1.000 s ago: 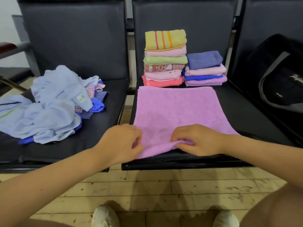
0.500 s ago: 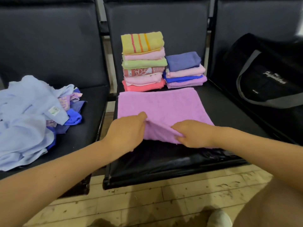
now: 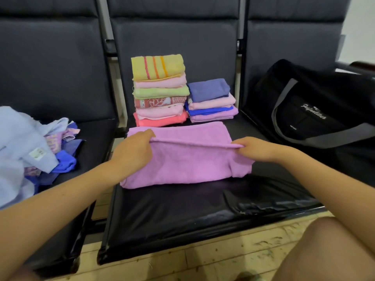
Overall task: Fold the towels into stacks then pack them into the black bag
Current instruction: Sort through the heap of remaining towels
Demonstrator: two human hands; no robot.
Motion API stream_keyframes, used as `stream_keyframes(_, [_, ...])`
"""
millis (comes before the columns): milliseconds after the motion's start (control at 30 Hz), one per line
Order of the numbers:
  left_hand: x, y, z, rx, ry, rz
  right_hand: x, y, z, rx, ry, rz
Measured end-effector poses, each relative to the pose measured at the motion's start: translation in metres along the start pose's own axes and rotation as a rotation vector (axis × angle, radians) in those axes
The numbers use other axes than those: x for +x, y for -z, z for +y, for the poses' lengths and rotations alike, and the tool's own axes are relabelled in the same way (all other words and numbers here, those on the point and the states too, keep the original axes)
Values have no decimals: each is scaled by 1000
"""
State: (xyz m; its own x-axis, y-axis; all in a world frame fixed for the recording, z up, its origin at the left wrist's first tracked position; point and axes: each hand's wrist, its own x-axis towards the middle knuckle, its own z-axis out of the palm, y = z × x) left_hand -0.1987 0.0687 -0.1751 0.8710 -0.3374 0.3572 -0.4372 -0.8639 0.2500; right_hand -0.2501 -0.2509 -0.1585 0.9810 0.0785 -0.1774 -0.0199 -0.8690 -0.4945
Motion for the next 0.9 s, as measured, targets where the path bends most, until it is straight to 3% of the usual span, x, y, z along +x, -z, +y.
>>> stream_keyframes(133, [2,-1,-16,-22,71,16,-6,4,16,285,33,112])
stream_keyframes(233, [0,4,-21,-52,129,-52,-12,7,18,653,53,244])
stream_keyframes(333, [-4,7,-20,-120,122,-110,-16,9,17,857,72,367])
stream_keyframes(467, [-10,17,-11,-312,145,-55,-22,7,8,796,119,684])
stream_keyframes(567, [-17,24,-5,-424,145,-2,-27,4,1,718,155,775])
stream_keyframes(667, [-24,28,-3,-501,147,-43,-26,-2,-2,628,60,709])
stream_keyframes(900, [-46,22,-7,-476,102,-377,-40,-15,4,483,-118,236])
